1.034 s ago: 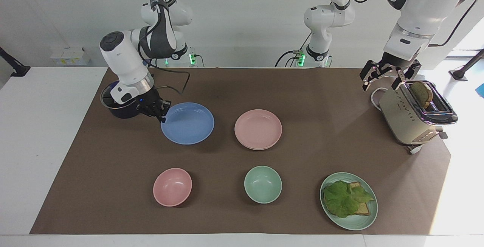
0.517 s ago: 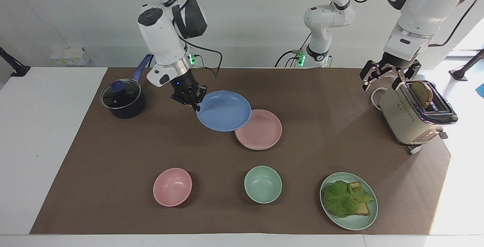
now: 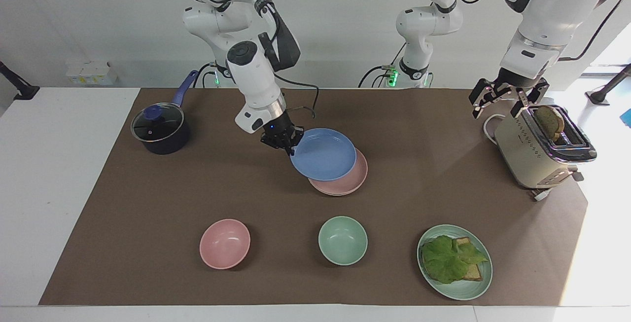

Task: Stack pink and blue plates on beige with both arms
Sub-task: 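Carry the blue plate with the right gripper onto the pink plate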

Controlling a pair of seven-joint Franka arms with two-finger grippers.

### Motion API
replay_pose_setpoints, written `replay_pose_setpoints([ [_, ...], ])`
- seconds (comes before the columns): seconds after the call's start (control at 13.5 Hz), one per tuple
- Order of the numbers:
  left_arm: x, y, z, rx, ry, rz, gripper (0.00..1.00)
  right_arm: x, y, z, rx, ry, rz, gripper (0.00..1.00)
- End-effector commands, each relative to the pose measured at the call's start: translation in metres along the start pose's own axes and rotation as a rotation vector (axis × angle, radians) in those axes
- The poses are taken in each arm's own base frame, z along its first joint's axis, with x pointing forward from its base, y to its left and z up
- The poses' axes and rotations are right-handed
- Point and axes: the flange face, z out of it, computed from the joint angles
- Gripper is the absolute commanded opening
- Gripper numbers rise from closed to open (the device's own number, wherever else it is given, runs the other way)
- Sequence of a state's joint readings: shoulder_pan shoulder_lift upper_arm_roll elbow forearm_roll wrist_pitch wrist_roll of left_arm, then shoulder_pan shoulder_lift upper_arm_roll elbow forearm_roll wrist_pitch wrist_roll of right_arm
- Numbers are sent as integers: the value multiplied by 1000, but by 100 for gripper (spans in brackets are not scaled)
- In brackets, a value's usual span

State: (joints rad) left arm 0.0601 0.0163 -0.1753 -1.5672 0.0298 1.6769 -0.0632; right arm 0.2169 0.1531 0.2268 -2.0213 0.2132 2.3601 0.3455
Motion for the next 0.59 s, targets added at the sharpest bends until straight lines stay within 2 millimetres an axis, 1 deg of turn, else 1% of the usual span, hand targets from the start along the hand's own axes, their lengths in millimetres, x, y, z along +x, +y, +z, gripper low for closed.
replay_pose_setpoints([
  [0.0,-4,-3,-4,-10,-7,-6,100,-9,-7,12,4,-14,48,0],
  [0.07,-4,-3,-4,-10,-7,-4,100,-12,-5,18,3,-25,56,0],
  [0.15,-3,-3,-5,-10,-5,-4,100,-15,-8,26,0,-39,52,0],
  [0.37,-3,-3,-5,-10,-5,-4,100,-22,-13,41,-6,-63,38,0],
  [0.44,-3,-3,-5,-10,-5,-4,100,-26,-19,47,-8,-72,24,0],
  [0.52,-4,-3,-4,-10,-7,-4,100,-24,-19,50,-4,-62,25,0],
])
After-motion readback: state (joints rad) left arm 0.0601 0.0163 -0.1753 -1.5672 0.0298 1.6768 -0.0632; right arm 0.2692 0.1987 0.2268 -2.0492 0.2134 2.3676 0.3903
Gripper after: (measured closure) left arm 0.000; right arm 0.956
